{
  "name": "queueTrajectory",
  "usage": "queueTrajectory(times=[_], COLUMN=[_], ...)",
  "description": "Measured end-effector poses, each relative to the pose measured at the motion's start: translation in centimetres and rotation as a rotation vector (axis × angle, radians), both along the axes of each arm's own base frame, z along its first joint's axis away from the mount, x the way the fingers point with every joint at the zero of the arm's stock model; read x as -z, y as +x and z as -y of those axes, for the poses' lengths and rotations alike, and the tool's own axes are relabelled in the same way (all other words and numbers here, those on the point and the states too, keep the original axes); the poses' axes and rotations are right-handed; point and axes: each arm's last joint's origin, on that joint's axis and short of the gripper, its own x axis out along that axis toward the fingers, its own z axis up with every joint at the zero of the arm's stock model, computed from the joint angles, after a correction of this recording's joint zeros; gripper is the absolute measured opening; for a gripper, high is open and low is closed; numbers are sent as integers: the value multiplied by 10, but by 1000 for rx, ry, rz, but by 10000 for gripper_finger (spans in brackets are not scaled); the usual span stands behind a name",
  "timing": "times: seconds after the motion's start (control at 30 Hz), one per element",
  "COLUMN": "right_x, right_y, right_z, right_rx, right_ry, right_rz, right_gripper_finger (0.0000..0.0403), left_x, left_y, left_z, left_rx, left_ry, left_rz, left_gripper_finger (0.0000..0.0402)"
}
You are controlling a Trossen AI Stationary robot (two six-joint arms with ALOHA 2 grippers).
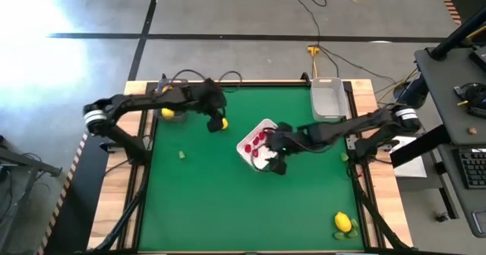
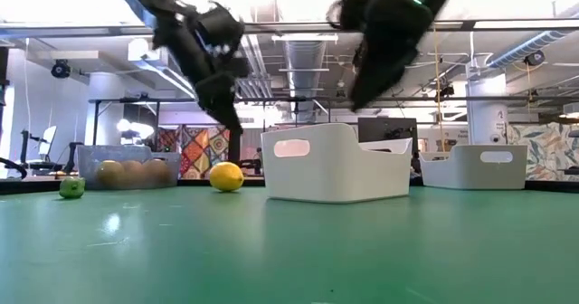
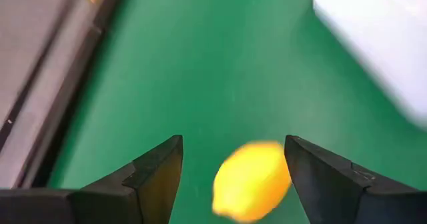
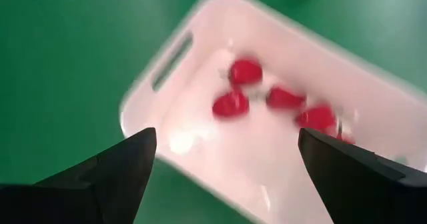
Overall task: Sort produce into baskets
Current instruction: Put the yellow lemon into the black bin
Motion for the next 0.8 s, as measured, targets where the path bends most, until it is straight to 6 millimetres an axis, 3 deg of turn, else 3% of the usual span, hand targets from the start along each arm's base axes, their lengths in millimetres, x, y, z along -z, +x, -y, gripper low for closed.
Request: queueTrajectory(times=[0.13, 0.3, 0.5, 0.8], right_x=[14, 21, 18, 18], right_y=[-28, -51, -58, -58], right_z=[-3, -7, -5, -4], right_rx=[120, 195, 228, 236], right_ry=[24, 47, 59, 29], right_rz=[-13, -8, 20, 25], right_gripper_finger=[359, 359, 359, 359], left_x=[19, 45, 63, 62], left_y=[9, 18, 22, 19], left_z=[-9, -14, -15, -14], left_rx=[124, 199, 216, 165], left_ry=[-33, -75, -108, -127], left_rz=[-226, -362, -425, -425], left_gripper_finger=[245, 245, 245, 254])
